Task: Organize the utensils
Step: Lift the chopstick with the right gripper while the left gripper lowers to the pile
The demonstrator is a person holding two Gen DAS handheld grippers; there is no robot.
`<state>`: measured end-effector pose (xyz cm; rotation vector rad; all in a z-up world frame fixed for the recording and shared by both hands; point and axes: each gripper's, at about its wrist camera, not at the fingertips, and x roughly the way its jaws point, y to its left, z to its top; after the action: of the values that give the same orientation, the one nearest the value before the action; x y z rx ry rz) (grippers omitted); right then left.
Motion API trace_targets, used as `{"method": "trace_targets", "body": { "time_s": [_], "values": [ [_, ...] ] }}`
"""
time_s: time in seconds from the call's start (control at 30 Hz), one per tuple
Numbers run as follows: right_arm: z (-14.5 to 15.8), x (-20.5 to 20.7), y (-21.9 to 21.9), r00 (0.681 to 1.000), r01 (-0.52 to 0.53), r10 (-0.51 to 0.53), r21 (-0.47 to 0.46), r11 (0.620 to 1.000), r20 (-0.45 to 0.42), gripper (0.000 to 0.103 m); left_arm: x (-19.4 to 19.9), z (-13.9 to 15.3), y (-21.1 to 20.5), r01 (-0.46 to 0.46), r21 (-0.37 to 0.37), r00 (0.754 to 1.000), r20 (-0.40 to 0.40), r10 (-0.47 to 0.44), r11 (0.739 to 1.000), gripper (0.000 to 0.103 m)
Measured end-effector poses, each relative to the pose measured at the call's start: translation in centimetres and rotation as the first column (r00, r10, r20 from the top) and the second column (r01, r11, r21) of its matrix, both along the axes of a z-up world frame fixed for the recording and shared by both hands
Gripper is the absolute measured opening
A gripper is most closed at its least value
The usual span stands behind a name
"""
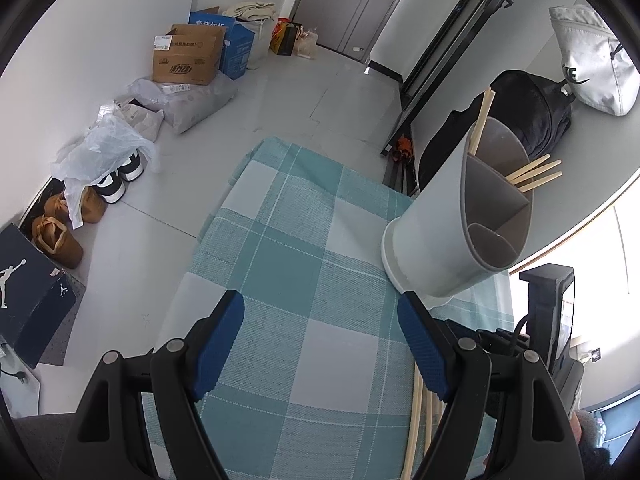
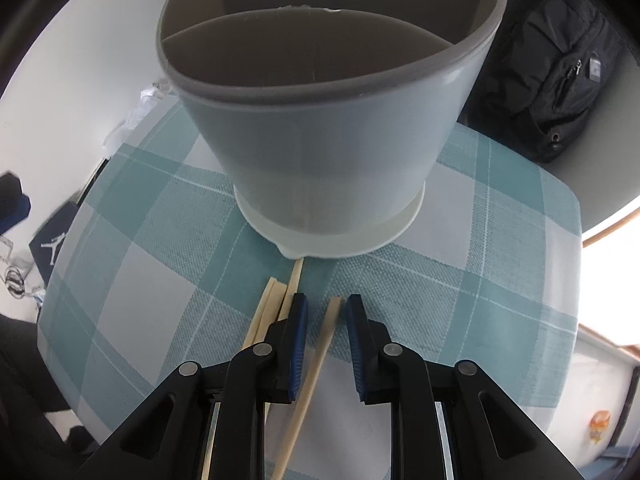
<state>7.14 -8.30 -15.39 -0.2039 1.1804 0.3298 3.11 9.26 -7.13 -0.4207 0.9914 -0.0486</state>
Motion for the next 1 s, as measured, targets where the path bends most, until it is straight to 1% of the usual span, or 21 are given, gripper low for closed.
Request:
{"method": "trace_targets", "body": {
  "time_s": [0.07, 0.1, 0.23, 0.33, 0.37, 0.43, 0.47, 0.53, 0.6, 0.63, 0.77, 0.8, 0.87, 0.9, 1.0],
  "values": [
    [-0.1, -0.1, -0.4, 1.0, 0.012, -0.012, 0.013, 1.0, 0.004, 0.009, 0.0, -0.1, -0.2, 0.007, 0.019, 1.0, -0.003, -0.007, 1.0, 0.075],
    [0.0, 0.0, -0.9, 1.0, 0.022, -0.022, 0.039, 0.999, -0.003, 0.007, 0.0, -0.3, -0.5, 0.012, 0.036, 1.0, -0.009, -0.012, 0.999, 0.075],
    [0.8, -0.5, -3.0, 0.997, 0.078, -0.08, 0.138, 0.987, 0.006, 0.006, 0.0, -1.1, -1.6, 0.056, 0.067, 0.998, -0.042, -0.053, 0.996, 0.075],
    [1.9, -0.7, -5.0, 0.991, 0.128, -0.134, 0.237, 0.963, 0.009, 0.006, 0.1, -1.9, -3.0, 0.108, 0.083, 0.992, -0.078, -0.102, 0.991, 0.075],
    [2.4, -0.8, -5.8, 0.988, 0.148, -0.156, 0.284, 0.947, 0.006, 0.006, 0.1, -2.3, -3.6, 0.127, 0.079, 0.988, -0.096, -0.12, 0.989, 0.075],
    [3.2, -0.8, -7.0, 0.982, 0.174, -0.188, 0.348, 0.921, 0.006, 0.006, 0.0, -2.8, -4.6, 0.157, 0.065, 0.981, -0.126, -0.148, 0.985, 0.075],
    [3.6, -0.8, -8.0, 0.978, 0.19, -0.208, 0.393, 0.9, 0.003, 0.006, 0.1, -3.1, -5.2, 0.175, 0.058, 0.976, -0.141, -0.165, 0.983, 0.075],
    [4.1, -0.8, -9.8, 0.966, 0.233, -0.257, 0.477, 0.847, -0.017, 0.006, 0.2, -3.5, -6.3, 0.204, 0.069, 0.968, -0.163, -0.19, 0.977, 0.075],
    [4.2, -1.2, -11.3, 0.951, 0.28, -0.305, 0.545, 0.79, -0.047, 0.006, 0.2, -3.8, -7.4, 0.23, 0.096, 0.962, -0.174, -0.211, 0.968, 0.075],
    [4.0, -1.4, -12.4, 0.939, 0.311, -0.336, 0.577, 0.755, -0.066, 0.006, 0.2, -4.0, -8.2, 0.245, 0.116, 0.958, -0.182, -0.222, 0.963, 0.075],
    [3.2, -2.2, -14.6, 0.895, 0.405, -0.434, 0.6, 0.69, -0.105, 0.006, 0.0, -4.8, -9.5, 0.284, 0.178, 0.946, -0.214, -0.245, 0.942, 0.075],
    [3.0, -2.3, -15.2, 0.886, 0.422, -0.449, 0.605, 0.675, -0.118, 0.006, 0.0, -5.0, -9.6, 0.288, 0.194, 0.944, -0.222, -0.243, 0.938, 0.075],
    [2.9, -2.1, -15.1, 0.88, 0.432, -0.46, 0.605, 0.669, -0.12, 0.006, -0.2, -5.4, -9.7, 0.294, 0.218, 0.941, -0.24, -0.241, 0.931, 0.075],
    [2.9, -2.5, -15.7, 0.878, 0.433, -0.465, 0.607, 0.666, -0.116, 0.006, -0.3, -5.5, -9.5, 0.29, 0.236, 0.942, -0.241, -0.234, 0.927, 0.076],
    [3.1, -2.9, -16.2, 0.868, 0.443, -0.482, 0.617, 0.65, -0.117, 0.006, -0.4, -5.5, -8.9, 0.273, 0.253, 0.946, -0.243, -0.212, 0.928, 0.075]
  ]
}}
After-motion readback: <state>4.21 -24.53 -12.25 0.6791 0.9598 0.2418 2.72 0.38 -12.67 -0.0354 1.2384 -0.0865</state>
